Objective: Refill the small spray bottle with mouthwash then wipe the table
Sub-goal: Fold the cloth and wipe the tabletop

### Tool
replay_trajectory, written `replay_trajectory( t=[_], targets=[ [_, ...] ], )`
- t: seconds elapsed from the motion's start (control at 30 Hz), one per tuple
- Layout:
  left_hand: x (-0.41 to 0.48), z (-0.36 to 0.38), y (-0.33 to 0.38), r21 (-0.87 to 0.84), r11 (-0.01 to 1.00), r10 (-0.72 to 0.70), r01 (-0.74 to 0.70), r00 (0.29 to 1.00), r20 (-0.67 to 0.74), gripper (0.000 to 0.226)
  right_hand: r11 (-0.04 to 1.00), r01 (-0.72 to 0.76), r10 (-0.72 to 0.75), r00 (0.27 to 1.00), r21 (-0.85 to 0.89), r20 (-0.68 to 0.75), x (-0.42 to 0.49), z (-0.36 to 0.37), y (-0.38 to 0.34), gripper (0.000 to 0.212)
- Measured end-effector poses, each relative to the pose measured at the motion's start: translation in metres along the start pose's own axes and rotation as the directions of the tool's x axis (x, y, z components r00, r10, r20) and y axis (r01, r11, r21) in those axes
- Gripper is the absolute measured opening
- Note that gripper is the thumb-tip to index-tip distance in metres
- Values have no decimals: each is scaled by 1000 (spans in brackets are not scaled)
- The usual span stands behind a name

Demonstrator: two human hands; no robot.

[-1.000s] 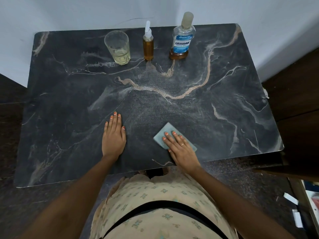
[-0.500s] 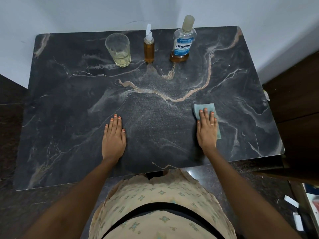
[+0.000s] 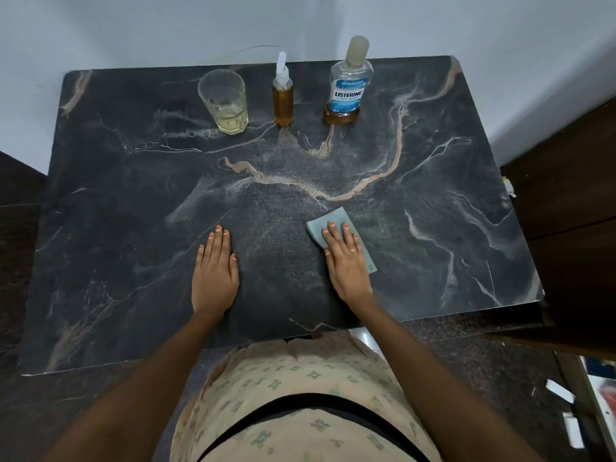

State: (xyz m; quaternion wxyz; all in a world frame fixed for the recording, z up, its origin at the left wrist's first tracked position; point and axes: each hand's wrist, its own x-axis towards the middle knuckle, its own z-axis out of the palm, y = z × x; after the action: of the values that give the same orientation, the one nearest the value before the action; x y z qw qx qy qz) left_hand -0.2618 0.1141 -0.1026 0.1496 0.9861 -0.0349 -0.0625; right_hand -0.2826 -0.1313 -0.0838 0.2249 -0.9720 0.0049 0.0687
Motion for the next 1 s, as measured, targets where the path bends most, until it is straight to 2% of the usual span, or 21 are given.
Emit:
replay_trajectory(
  t=[0.1,0.2,0.33,0.43,0.7,0.83,1.0],
  targets=[
    [0,0,-1,-2,1000,-3,3,1000,0,61,997,-25,23,999,-76,-26,-17,-6,21,52],
    [0,0,0,0,1000,-4,4,1000,3,61,980,-145,134,988,-137,-82,-24,-17,48,52],
    [0,0,0,1,1000,-8,8,1000,5,61,952,-289,272,950,-102,-154,-8,-35,69,54],
    [0,0,0,-1,1000,-9,9,1000,6,61,936,-343,327,930,-80,-165,15,-37,74,44],
    [1,-1,0,3,1000,-8,8,1000,7,59,889,-455,438,880,-61,-185,66,-34,54,46],
    [1,-1,0,4,1000,-8,8,1000,7,59,922,-378,364,921,-89,-141,81,-28,32,46],
    [1,-1,0,4,1000,-10,10,1000,13,59,993,-86,83,996,-79,-39,74,-6,-8,44]
  ],
)
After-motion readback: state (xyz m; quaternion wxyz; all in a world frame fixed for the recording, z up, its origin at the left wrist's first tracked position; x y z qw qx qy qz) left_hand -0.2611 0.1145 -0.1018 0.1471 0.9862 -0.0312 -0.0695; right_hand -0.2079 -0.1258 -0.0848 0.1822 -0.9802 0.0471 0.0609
